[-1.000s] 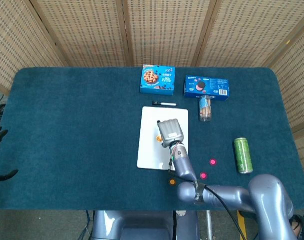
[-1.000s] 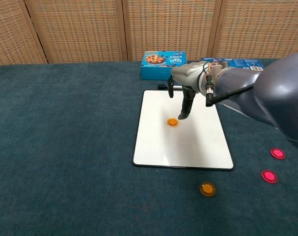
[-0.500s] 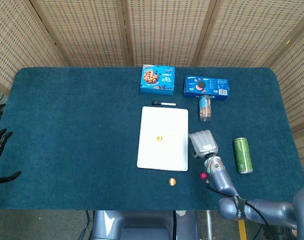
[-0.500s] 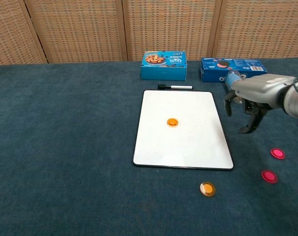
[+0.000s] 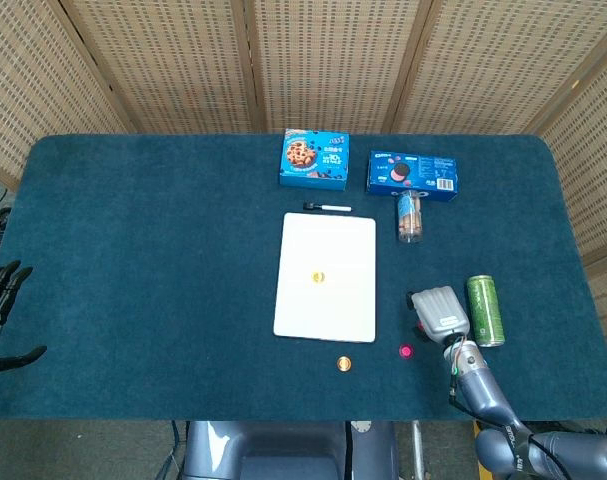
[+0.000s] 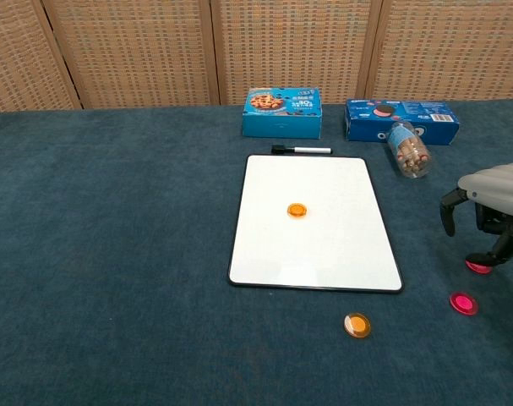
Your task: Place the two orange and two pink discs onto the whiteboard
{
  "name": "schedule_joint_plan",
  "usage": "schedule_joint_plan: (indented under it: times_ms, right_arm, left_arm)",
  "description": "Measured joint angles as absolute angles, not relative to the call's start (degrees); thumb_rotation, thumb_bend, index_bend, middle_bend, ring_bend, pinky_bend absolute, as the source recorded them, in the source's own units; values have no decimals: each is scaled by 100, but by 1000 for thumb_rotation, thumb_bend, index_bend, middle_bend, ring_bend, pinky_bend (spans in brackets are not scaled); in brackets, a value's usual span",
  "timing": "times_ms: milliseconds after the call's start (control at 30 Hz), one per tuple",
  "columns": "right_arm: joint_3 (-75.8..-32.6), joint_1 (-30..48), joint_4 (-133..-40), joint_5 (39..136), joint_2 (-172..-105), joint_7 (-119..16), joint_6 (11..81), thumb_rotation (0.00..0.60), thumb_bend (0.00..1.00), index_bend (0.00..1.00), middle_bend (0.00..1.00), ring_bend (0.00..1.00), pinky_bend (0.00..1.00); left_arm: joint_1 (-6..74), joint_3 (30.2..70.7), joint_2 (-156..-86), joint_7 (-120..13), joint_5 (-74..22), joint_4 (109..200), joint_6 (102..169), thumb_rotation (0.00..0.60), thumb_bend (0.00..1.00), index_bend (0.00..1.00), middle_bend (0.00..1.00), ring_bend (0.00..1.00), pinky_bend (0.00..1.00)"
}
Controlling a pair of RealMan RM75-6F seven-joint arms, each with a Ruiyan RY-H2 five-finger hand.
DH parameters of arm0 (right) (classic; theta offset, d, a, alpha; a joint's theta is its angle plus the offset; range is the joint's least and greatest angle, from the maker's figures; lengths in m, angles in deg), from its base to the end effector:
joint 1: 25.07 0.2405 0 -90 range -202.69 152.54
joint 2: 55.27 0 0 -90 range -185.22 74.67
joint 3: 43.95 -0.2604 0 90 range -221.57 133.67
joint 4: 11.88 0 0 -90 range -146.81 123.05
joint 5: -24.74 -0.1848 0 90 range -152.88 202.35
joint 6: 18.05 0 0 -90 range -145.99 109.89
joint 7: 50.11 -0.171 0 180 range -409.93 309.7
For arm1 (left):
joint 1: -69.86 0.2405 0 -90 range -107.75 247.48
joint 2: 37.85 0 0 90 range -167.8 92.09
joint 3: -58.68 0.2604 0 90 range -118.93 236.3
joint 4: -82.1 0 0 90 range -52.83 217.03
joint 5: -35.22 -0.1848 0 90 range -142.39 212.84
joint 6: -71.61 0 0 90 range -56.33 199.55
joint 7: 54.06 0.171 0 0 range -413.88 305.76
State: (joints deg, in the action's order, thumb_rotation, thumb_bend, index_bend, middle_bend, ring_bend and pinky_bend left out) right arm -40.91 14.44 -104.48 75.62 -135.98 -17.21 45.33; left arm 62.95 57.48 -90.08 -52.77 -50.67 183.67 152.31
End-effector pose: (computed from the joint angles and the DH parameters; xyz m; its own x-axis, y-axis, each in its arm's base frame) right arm -0.2300 -0.3249 0.0283 0.6329 -0.3516 0.6898 -0.7725 -0.2265 0.5933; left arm -0.2853 0.2085 0.2175 0.4612 0.0876 0.8830 0.8873 -0.0428 -0.4592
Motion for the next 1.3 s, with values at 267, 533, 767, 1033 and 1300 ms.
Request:
schedule_joint_plan:
  times_ms: [267, 533, 767, 1033, 1300]
  right_arm:
    - [-4063, 1262, -10181, 7779, -13631, -1790, 4452, 600, 332, 427, 973, 1000, 1000]
    - [-4086, 1175, -9983, 7817, -13814, -1528, 4376, 600, 333, 431, 973, 1000, 1000]
    - [-4157, 1107, -9882, 7718, -13857, -1332, 4300, 600, 334, 431, 973, 1000, 1000]
    - [-4167, 1057, -9840, 7796, -13881, -1220, 4261, 600, 334, 431, 973, 1000, 1000]
    - [-4229, 1019, -9739, 7774, -13935, -1136, 4193, 600, 333, 431, 973, 1000, 1000]
  left_arm:
    - [6273, 5753, -9045, -5159, -5034, 18390, 15190, 600, 0, 0, 0, 0, 0]
    - [6278, 5762, -9049, -5155, -5039, 18390, 15203, 600, 0, 0, 0, 0, 0]
    - [6277, 5768, -9042, -5185, -5035, 18371, 15194, 600, 0, 0, 0, 0, 0]
    - [6288, 5767, -9041, -5197, -5034, 18375, 15221, 600, 0, 0, 0, 0, 0]
    - [6288, 5770, -9040, -5191, -5037, 18382, 15225, 600, 0, 0, 0, 0, 0]
